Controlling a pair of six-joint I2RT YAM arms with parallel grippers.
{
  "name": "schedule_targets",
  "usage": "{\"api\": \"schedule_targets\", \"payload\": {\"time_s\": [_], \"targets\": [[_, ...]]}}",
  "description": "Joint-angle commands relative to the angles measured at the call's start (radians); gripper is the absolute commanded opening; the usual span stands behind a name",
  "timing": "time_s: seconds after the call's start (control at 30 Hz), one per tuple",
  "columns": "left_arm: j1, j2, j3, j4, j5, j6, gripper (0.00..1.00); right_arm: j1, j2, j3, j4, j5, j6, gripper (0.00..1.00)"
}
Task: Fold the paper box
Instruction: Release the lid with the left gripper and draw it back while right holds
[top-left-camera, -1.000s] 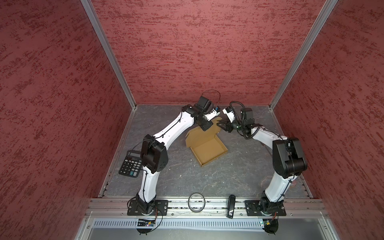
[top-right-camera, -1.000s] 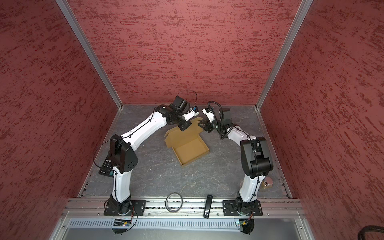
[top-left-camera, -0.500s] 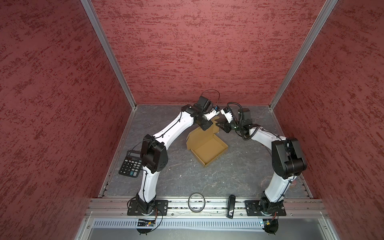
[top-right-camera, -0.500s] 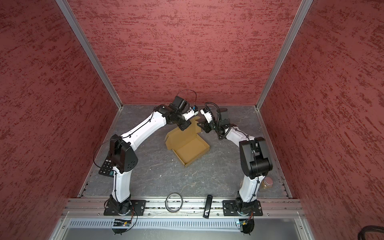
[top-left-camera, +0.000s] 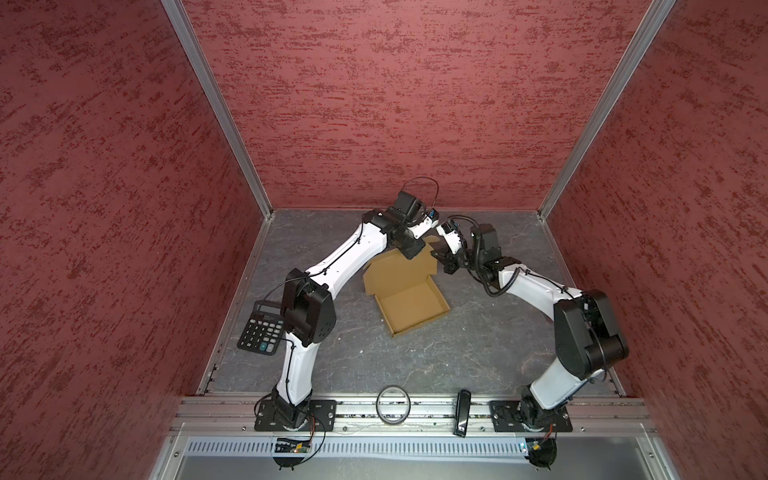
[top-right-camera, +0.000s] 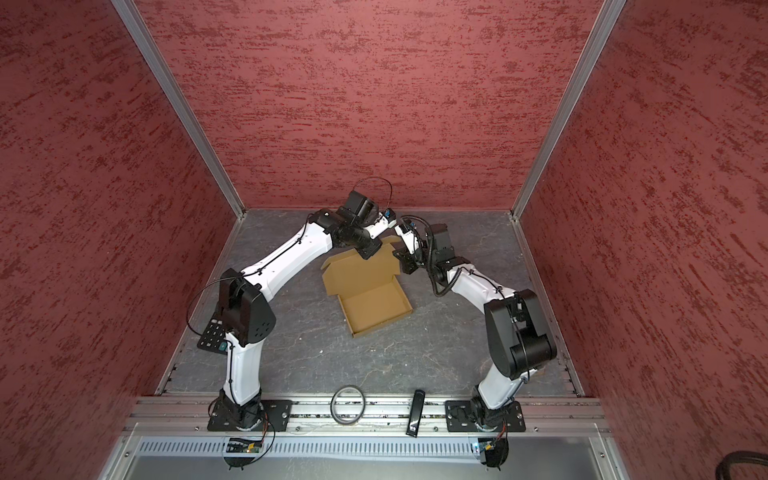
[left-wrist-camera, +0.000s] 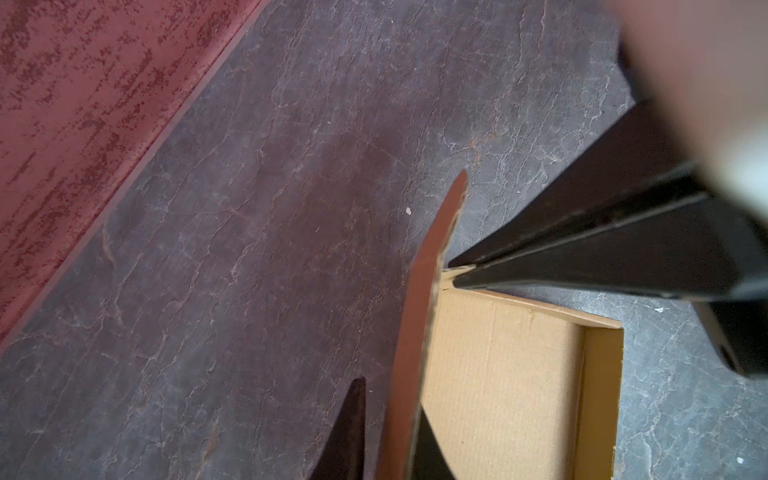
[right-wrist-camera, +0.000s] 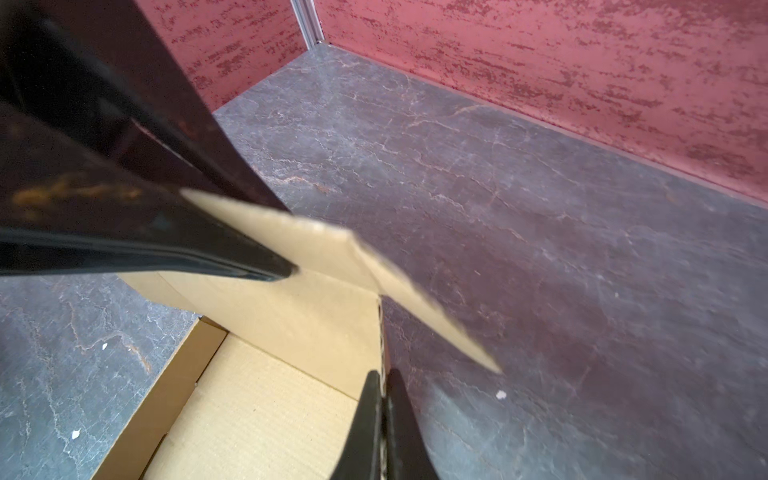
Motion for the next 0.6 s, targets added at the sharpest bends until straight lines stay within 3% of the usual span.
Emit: {"api": "schedule_targets", "payload": {"time_s": [0.0,0.27,0.47,0.57], "targets": [[0.017,-0.044,-0.004,0.044,-0.022,-0.051,0.22,0.024,-0.059,-0.031,0.048,0.083,0.028,0.03],[0.072,-0.172,-0.105,0.048,-0.058,-0.148,0.45,0.033,-0.118,-0.093,0.071,0.124,0.016,0.02],[0.207,-0.376,-0.329,0.129,-0.022,-0.260,0.62,0.032,-0.135,-0.076,0.019,0.111,-0.032,0.02],[0.291,-0.468,-0.458,0.189,0.026,-0.310,0.64,0.032,-0.139,-0.077,0.002,0.108,-0.045,0.02]]}}
